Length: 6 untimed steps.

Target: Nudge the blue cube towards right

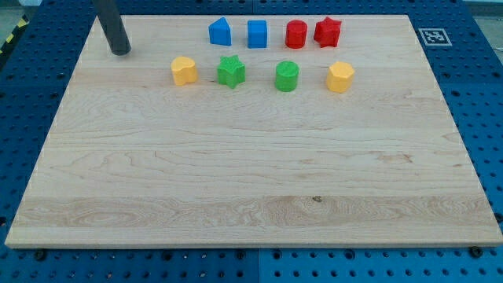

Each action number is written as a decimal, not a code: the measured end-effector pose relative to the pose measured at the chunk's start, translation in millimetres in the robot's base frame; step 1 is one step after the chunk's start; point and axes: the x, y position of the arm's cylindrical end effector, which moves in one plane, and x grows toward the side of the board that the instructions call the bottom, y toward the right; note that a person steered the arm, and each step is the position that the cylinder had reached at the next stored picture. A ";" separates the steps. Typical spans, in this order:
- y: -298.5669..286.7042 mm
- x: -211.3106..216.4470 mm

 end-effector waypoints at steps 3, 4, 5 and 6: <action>14.2 0.0; 66.4 -8.3; 78.4 -8.3; 108.2 -8.4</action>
